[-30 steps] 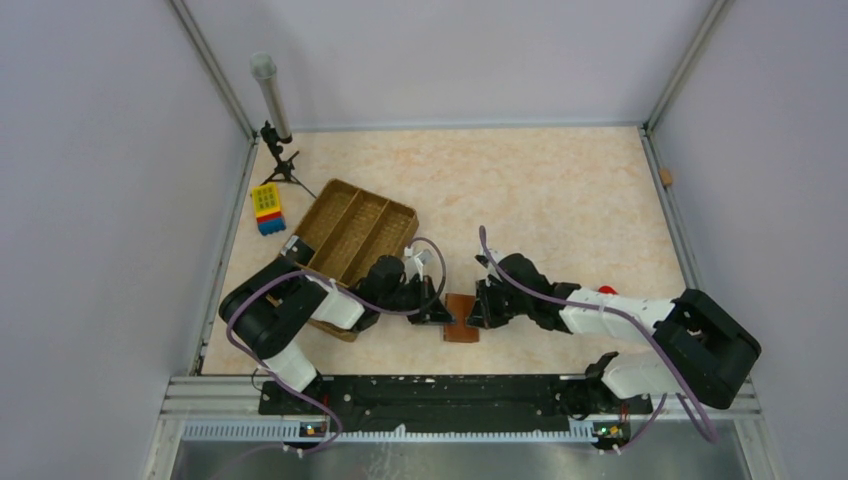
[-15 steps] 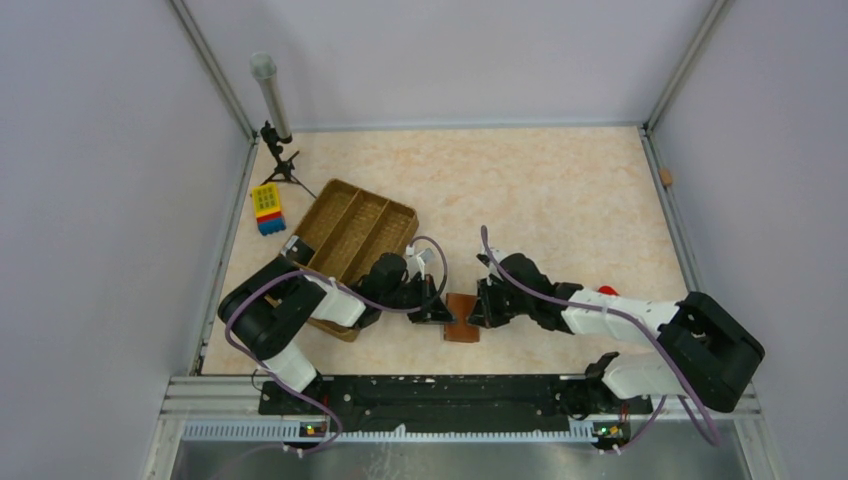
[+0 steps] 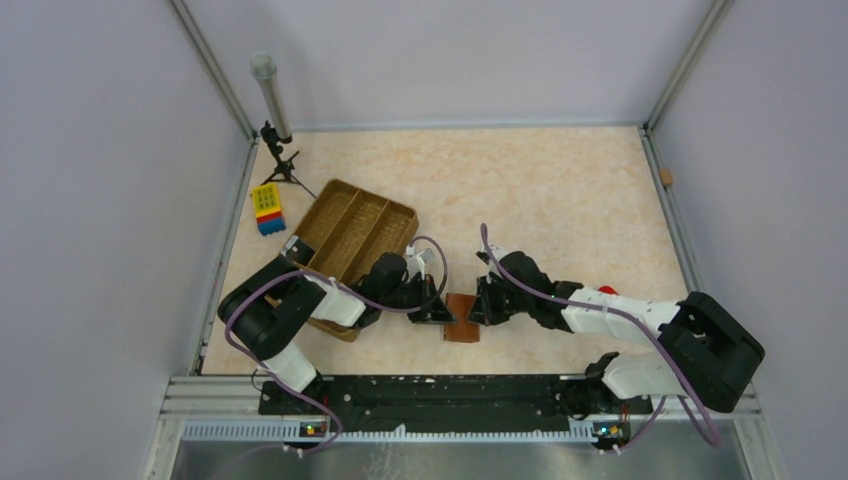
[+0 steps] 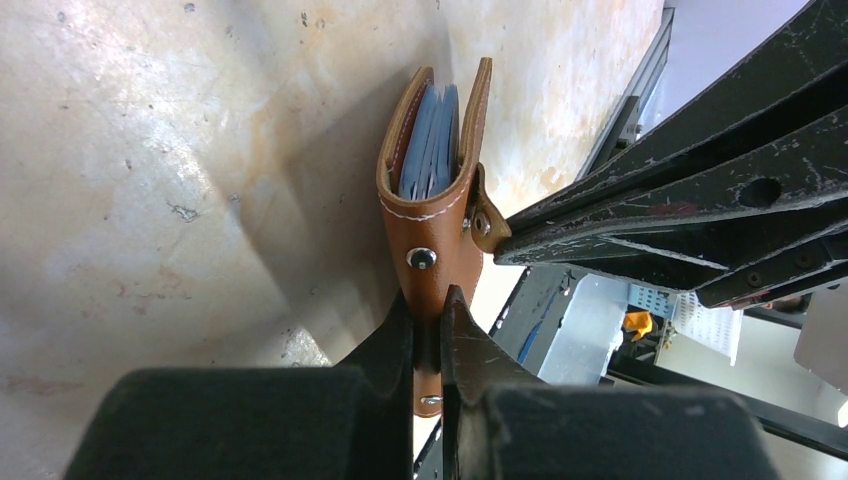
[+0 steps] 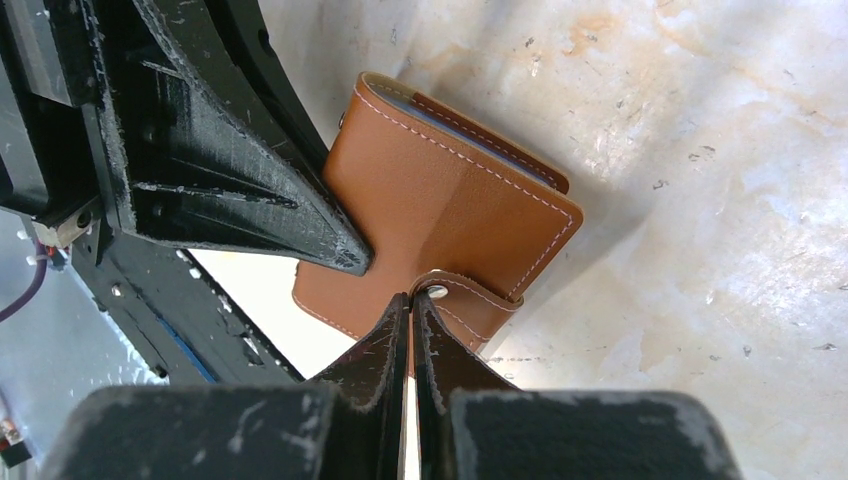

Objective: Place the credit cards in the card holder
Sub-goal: Close the card holder at the center of the board.

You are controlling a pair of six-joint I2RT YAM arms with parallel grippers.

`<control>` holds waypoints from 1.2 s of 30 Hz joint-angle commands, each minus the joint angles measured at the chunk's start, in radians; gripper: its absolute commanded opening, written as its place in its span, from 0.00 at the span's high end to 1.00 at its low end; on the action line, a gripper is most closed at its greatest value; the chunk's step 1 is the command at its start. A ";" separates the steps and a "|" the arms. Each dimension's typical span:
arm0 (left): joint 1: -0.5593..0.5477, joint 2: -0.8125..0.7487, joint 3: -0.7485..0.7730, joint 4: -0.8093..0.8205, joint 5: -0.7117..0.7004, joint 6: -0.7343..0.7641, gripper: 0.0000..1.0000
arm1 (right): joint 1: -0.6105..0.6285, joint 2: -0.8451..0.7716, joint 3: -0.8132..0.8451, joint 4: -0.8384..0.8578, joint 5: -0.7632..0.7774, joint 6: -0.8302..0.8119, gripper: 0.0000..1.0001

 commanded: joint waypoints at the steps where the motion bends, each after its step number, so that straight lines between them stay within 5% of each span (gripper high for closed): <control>1: -0.002 0.028 -0.014 -0.148 -0.143 0.091 1.00 | -0.009 0.019 0.043 0.073 -0.008 -0.019 1.00; 36: -0.002 0.055 0.006 -0.229 -0.179 0.082 1.00 | -0.048 -0.012 0.014 0.092 -0.132 0.024 1.00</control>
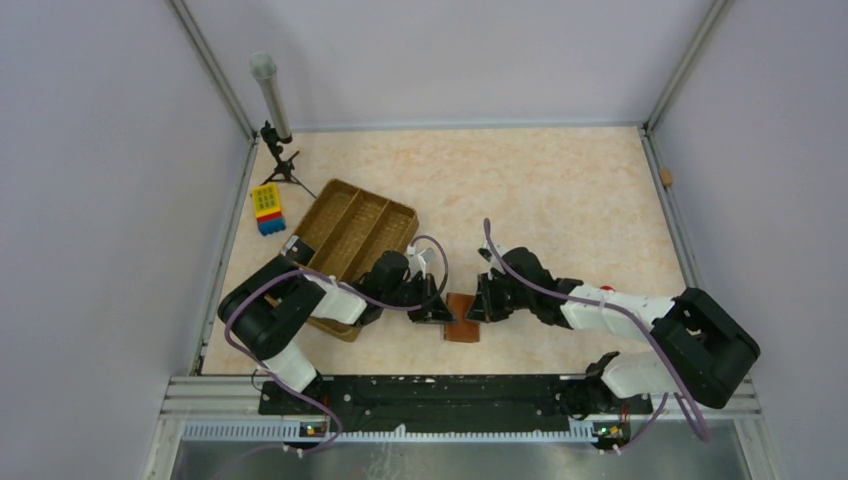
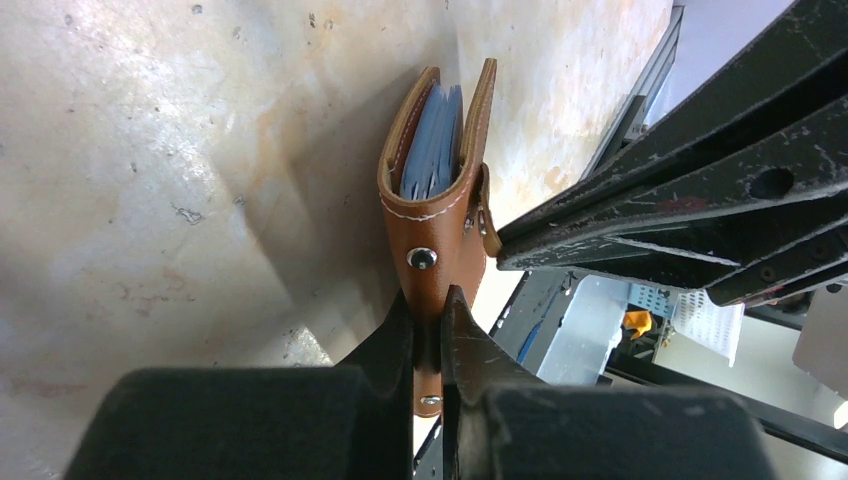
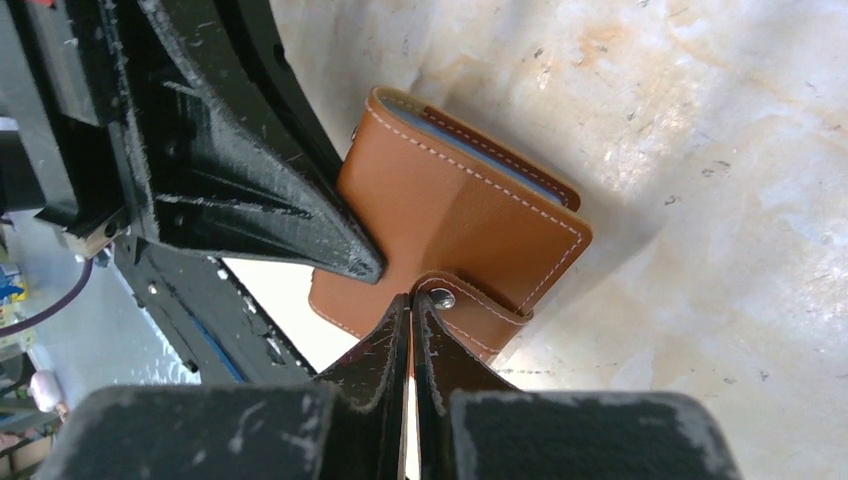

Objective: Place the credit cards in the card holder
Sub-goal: Close the card holder at the center of the board.

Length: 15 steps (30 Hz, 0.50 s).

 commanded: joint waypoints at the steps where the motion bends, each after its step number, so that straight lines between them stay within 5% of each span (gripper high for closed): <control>1: -0.003 0.058 -0.016 -0.181 -0.182 0.073 1.00 | -0.003 -0.065 0.017 0.027 -0.049 -0.002 1.00; 15: -0.003 0.061 -0.018 -0.184 -0.185 0.069 1.00 | -0.003 -0.040 0.031 -0.014 0.009 0.009 1.00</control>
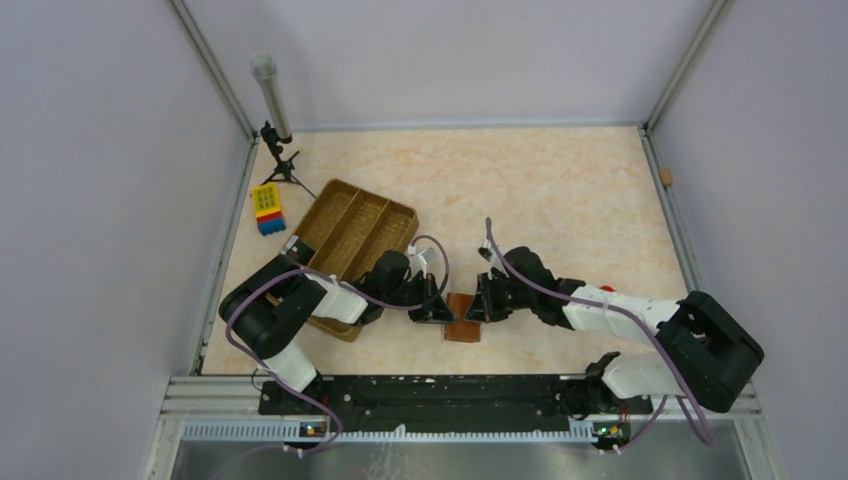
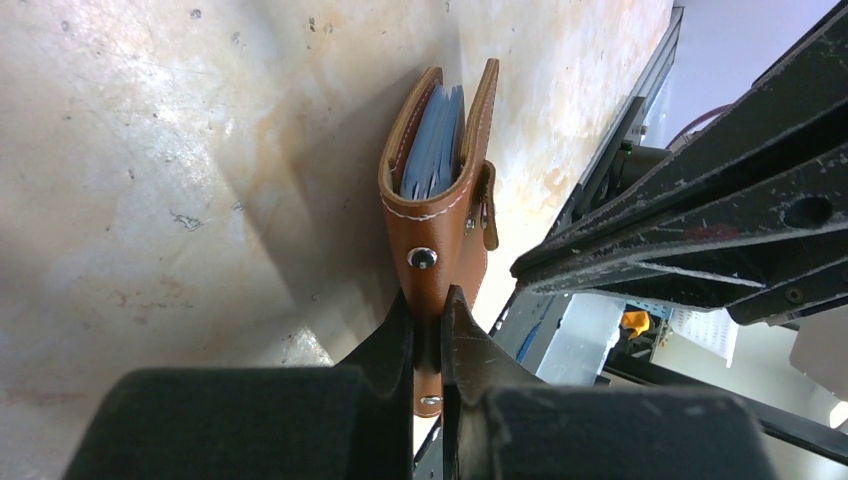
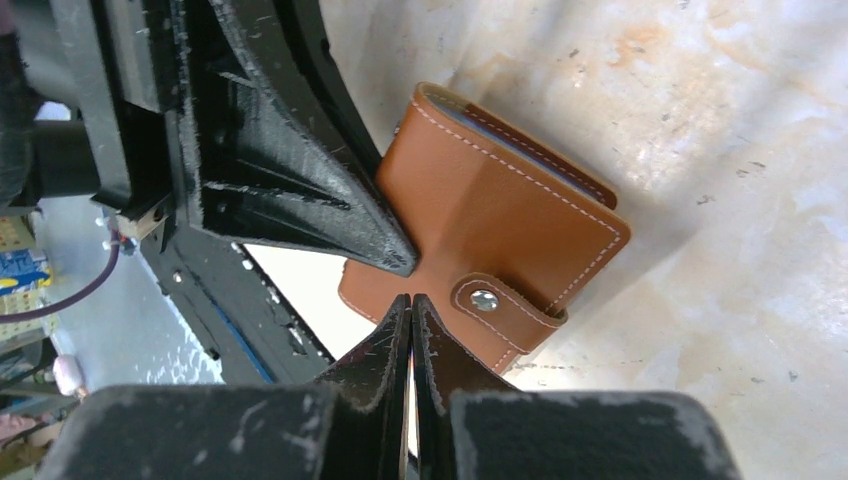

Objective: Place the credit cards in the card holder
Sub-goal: Close the card holder at the center of the board.

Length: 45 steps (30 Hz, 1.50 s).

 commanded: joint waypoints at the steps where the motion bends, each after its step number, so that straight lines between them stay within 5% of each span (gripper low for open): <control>1: -0.002 0.051 -0.028 -0.177 -0.186 0.074 1.00 | -0.004 -0.011 0.040 -0.026 0.068 0.001 1.00; 8: -0.003 0.025 -0.027 -0.213 -0.217 0.075 1.00 | 0.027 -0.043 0.120 -0.219 0.214 0.000 0.70; 16: -0.004 -0.018 -0.031 -0.258 -0.245 0.089 1.00 | 0.147 0.031 0.269 -0.410 0.454 0.082 0.58; 34: -0.004 -0.048 -0.054 -0.242 -0.247 0.110 0.99 | 0.262 0.242 0.426 -0.560 0.622 0.200 0.67; 45: -0.004 -0.049 -0.053 -0.244 -0.240 0.113 0.99 | 0.273 0.229 0.440 -0.575 0.644 0.210 0.98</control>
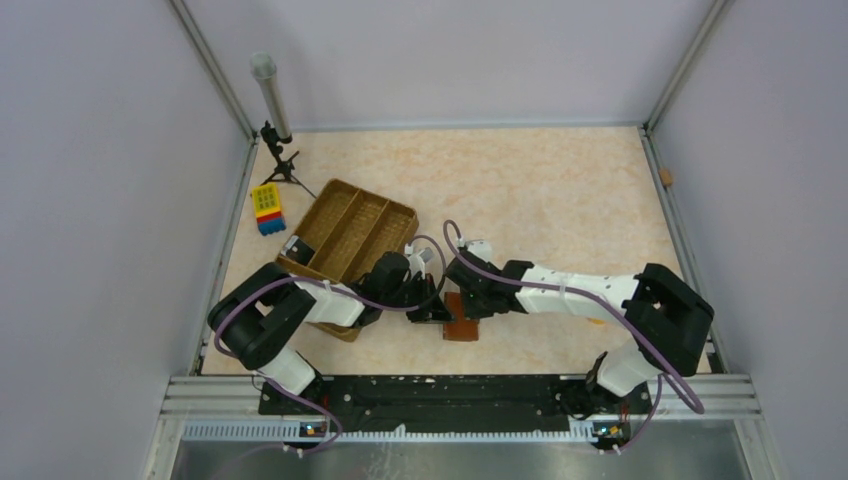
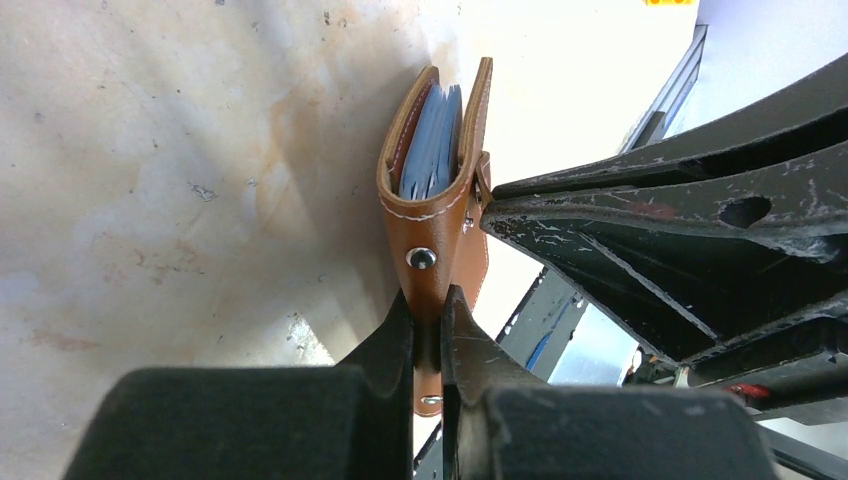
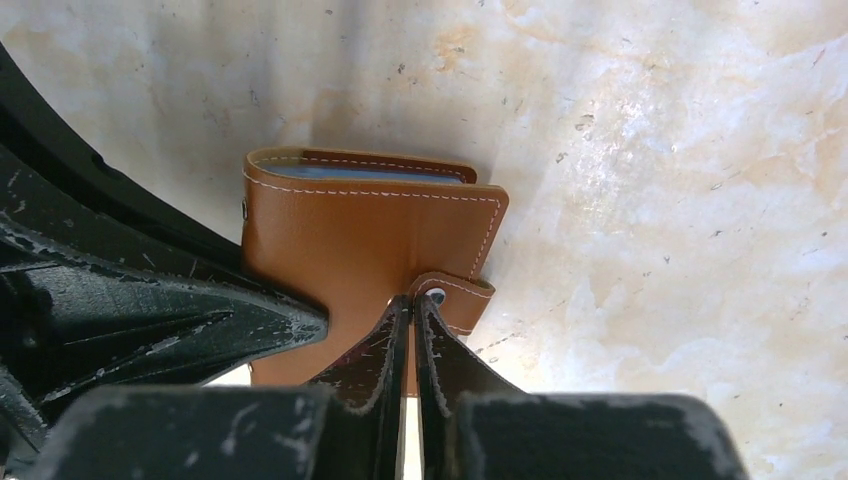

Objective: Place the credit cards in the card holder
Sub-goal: Close the card holder at the center of the board.

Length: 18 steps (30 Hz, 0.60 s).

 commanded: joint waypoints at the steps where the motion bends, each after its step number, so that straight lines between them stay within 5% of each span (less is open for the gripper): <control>1: 0.009 0.024 -0.046 -0.163 -0.160 0.101 0.99 | 0.015 -0.014 0.037 -0.010 0.033 0.012 1.00; 18: 0.009 0.039 -0.047 -0.157 -0.152 0.102 1.00 | 0.028 -0.117 -0.039 0.054 0.006 -0.018 1.00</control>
